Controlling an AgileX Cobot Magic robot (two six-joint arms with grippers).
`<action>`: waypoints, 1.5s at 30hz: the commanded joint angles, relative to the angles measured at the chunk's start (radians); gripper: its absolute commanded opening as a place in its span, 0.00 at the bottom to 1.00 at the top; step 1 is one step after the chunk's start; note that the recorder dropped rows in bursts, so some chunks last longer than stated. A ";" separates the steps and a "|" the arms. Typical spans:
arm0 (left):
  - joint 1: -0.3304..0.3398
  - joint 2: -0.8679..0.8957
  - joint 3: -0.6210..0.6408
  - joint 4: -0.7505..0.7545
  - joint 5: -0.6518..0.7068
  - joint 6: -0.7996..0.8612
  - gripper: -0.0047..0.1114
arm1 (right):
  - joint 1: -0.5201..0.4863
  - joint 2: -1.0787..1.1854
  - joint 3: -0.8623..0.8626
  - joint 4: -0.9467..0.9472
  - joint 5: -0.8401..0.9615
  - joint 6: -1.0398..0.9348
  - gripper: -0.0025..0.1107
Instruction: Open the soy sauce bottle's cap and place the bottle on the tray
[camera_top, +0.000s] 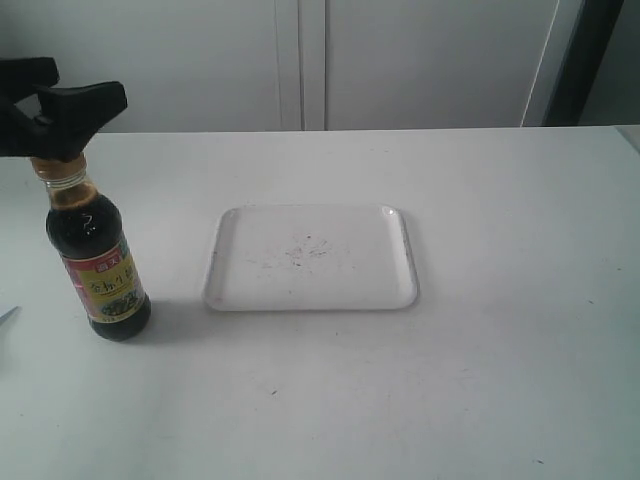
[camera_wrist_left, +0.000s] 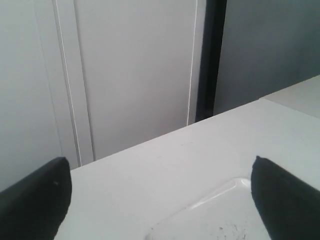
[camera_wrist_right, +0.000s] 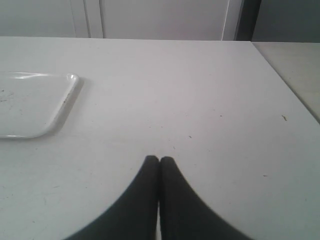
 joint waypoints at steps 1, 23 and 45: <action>0.005 -0.004 0.046 -0.012 -0.016 0.060 0.88 | -0.006 -0.006 0.005 -0.001 -0.006 0.006 0.02; 0.073 0.171 0.222 -0.090 -0.169 0.272 0.88 | -0.006 -0.006 0.005 -0.001 -0.006 0.006 0.02; 0.021 0.369 0.223 -0.200 -0.169 0.408 0.88 | -0.006 -0.006 0.005 -0.002 -0.006 0.007 0.02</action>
